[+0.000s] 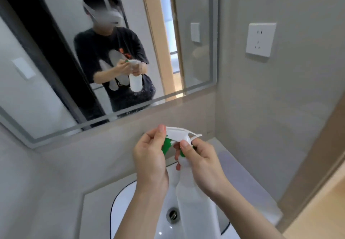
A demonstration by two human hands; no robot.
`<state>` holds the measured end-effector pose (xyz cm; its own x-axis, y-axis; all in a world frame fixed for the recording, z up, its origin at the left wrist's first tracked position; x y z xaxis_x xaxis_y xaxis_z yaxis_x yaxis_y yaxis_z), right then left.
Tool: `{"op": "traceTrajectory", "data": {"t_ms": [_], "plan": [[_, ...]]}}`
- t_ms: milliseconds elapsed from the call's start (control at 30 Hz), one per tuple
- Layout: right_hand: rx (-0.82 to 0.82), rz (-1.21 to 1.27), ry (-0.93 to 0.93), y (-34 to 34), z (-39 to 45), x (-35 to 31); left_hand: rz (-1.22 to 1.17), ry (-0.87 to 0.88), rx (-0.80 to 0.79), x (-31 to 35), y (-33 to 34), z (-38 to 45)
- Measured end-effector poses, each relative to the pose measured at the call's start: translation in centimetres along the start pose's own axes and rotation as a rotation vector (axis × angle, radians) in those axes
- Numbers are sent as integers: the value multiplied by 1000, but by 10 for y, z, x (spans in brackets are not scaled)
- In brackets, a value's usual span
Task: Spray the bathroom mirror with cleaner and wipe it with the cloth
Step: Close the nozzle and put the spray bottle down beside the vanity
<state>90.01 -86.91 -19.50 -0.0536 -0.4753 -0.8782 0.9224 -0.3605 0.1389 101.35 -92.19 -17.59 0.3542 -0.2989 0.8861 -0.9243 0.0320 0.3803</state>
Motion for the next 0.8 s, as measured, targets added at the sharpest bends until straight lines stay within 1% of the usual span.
{"op": "traceTrajectory", "data": {"t_ms": [200,300,433,467,633,733,800], "plan": [[101,17,91,2,-57,6,87,-131,-278,-23,-19,-22],[238,-34,152,-11,-95,9,128,-258,-428,-66,-31,-33],[463,-155,256,-55,-162,23,208,-528,-462,-148,-54,-61],[513,-186,282,-67,-180,26,242,-570,-472,-167,-59,-70],[751,-272,354,-125,-266,40,524,-735,-544,-252,-101,-109],[829,-286,402,-154,-312,57,721,-814,-573,-296,-124,-129],[861,-241,446,-171,-339,77,849,-844,-600,-326,-132,-141]]}}
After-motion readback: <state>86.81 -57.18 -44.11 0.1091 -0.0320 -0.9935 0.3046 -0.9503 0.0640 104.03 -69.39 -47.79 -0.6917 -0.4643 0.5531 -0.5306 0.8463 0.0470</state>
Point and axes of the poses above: each hand's wrist, its own z-axis towards the middle knuckle, its own y-axis out of the palm, x = y × z, the point moved 6 cm from there along z, towards the middle knuckle, and after that the axes turned 15 degrees about -y, right-handed, at the moved point
